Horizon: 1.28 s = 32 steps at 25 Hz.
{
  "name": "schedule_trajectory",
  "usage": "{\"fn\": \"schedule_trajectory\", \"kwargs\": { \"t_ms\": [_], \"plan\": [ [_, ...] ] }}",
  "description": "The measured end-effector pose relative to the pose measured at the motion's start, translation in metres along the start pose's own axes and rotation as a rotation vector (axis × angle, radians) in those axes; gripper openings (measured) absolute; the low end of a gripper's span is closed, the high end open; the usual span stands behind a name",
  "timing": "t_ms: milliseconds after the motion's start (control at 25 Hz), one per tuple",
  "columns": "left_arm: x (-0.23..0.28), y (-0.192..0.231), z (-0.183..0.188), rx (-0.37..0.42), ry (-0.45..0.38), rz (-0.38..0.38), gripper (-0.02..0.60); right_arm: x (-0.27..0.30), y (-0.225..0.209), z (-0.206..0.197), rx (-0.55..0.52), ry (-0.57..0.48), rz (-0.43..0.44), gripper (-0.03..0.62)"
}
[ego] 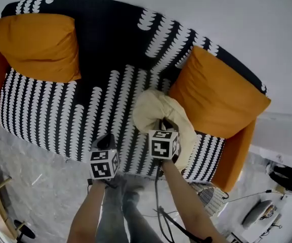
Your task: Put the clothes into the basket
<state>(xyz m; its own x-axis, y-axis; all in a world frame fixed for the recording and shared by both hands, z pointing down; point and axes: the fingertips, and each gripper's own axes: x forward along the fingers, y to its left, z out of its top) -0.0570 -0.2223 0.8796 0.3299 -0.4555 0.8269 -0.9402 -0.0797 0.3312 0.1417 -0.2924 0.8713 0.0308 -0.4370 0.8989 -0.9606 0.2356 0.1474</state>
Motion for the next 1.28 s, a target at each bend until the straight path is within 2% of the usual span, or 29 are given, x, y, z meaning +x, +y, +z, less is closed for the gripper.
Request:
{"fn": "schedule_trajectory", "kwargs": {
  "t_ms": [240,440,800,1280],
  "plan": [
    [-0.026,-0.030,0.014,0.051,-0.074,-0.043,0.003,-0.048,-0.014,-0.002,0.059,-0.090,0.009,0.035],
    [-0.068,-0.060,0.011,0.054,-0.108,-0.079,0.003,-0.108,-0.026,-0.012,0.128,-0.145,-0.001,0.035],
    [-0.150,-0.093,0.030,0.058,-0.229,-0.093,0.003,-0.219,-0.065,-0.014,0.167,-0.271,-0.049,0.035],
    [-0.270,-0.157,0.063,0.208,-0.392,-0.132,0.003,-0.369,-0.109,-0.005,0.290,-0.478,-0.111,0.035]
  ]
}}
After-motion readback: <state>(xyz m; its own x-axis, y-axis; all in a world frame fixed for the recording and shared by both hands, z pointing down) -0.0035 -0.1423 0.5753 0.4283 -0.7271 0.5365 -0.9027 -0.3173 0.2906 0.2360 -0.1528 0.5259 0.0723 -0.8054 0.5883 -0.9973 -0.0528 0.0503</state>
